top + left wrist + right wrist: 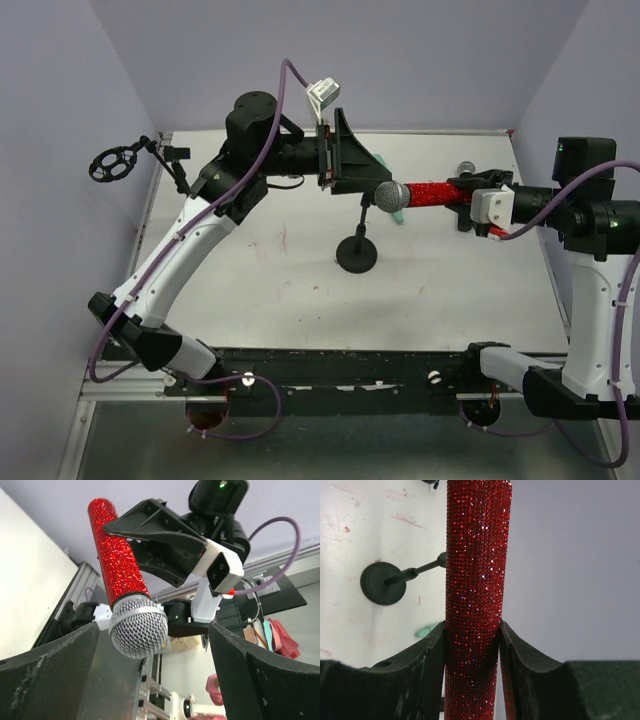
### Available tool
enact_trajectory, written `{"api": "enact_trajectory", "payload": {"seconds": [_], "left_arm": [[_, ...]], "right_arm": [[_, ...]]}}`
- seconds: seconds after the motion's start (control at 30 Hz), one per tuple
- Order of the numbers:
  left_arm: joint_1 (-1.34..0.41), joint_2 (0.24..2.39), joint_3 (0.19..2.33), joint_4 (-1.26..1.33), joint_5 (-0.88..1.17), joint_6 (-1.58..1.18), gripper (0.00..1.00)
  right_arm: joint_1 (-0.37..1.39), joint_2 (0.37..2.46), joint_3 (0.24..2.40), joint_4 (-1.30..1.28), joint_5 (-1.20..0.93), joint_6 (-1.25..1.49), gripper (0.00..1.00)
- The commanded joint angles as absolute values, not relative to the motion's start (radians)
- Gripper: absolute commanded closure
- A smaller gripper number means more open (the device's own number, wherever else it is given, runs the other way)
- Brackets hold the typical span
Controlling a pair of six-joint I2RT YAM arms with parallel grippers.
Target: Attach the microphones to the stand
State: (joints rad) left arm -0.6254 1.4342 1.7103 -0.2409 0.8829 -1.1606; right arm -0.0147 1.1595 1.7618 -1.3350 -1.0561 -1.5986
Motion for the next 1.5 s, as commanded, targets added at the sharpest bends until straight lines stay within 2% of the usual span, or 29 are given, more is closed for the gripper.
{"api": "enact_trajectory", "payload": {"seconds": [0.0, 0.43, 0.9, 1.37, 1.43, 1.47], "left_arm": [[-0.687, 1.537, 1.85, -0.494, 0.888, -1.049, 0.03], [-0.765, 1.643, 1.934, -0.514, 0.922, -1.045, 0.14], [-0.788, 1.712, 1.966, -0.525, 0.942, -1.063, 0.16], [-0.816, 1.717, 1.947, -0.546, 0.963, -1.051, 0.34], [-0.819, 1.718, 1.944, -0.534, 0.972, -1.058, 0.44], [-0.822, 1.718, 1.939, -0.526, 0.976, -1.063, 0.53]], "right_arm": [[-0.008, 1.144, 1.796, -1.419, -1.074, -1.69, 0.95], [-0.006, 1.132, 1.758, -1.42, -1.095, -1.802, 0.93], [0.071, 1.088, 1.637, -1.422, -1.144, -1.894, 0.9], [0.074, 1.085, 1.624, -1.419, -1.146, -1.922, 0.9], [0.074, 1.083, 1.621, -1.42, -1.149, -1.925, 0.89], [0.075, 1.081, 1.62, -1.419, -1.144, -1.925, 0.88]]}}
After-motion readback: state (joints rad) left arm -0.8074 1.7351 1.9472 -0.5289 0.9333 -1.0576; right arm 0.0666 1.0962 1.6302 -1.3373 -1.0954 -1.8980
